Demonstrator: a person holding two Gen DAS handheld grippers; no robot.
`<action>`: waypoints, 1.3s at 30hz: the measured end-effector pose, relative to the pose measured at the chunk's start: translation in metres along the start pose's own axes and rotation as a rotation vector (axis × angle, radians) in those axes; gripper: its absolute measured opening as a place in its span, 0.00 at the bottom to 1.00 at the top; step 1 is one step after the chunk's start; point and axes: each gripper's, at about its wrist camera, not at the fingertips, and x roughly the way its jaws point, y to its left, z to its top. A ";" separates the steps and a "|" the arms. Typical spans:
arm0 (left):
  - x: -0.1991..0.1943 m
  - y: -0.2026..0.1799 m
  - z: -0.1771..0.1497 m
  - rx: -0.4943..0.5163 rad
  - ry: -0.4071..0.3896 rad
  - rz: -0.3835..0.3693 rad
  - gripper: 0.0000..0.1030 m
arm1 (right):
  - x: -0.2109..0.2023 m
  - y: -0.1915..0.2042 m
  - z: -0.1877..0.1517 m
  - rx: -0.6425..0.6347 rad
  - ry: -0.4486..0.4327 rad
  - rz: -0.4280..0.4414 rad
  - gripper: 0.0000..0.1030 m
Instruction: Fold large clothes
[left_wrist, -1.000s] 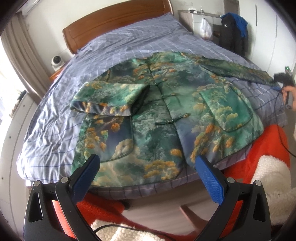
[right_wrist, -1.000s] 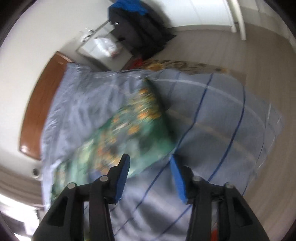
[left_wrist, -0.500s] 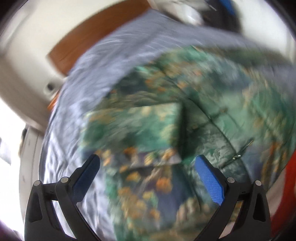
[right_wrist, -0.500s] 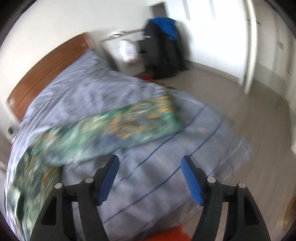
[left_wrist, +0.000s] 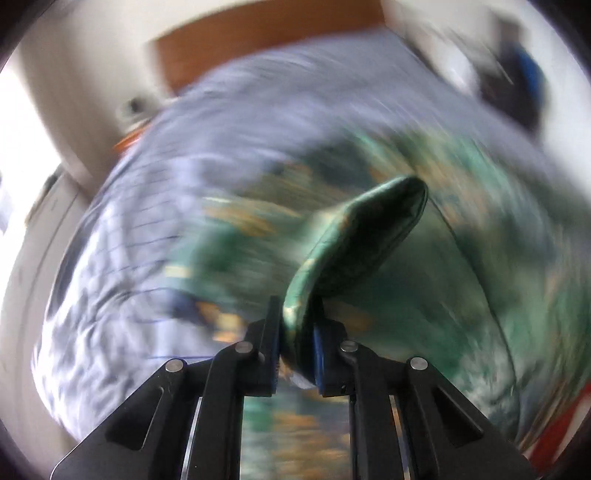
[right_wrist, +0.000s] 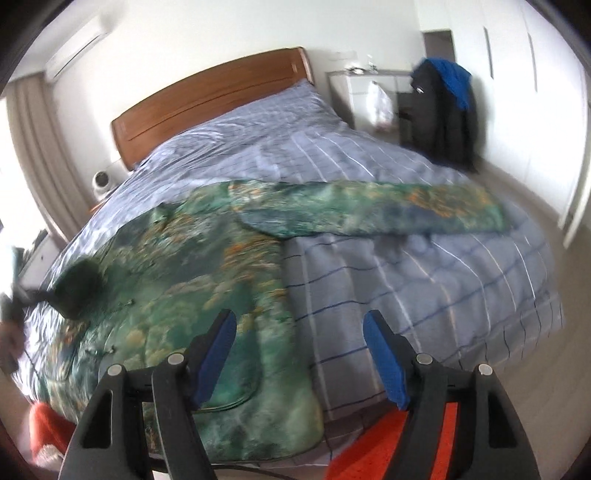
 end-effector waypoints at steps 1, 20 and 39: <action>-0.007 0.035 0.005 -0.074 -0.022 0.041 0.13 | 0.000 0.003 0.001 -0.010 -0.004 0.004 0.69; 0.020 0.094 -0.153 -0.283 0.227 -0.200 0.86 | 0.071 -0.039 -0.015 0.065 0.297 0.283 0.76; 0.003 0.015 -0.161 -0.106 0.277 -0.344 0.15 | 0.064 0.004 -0.004 -0.236 0.458 0.398 0.19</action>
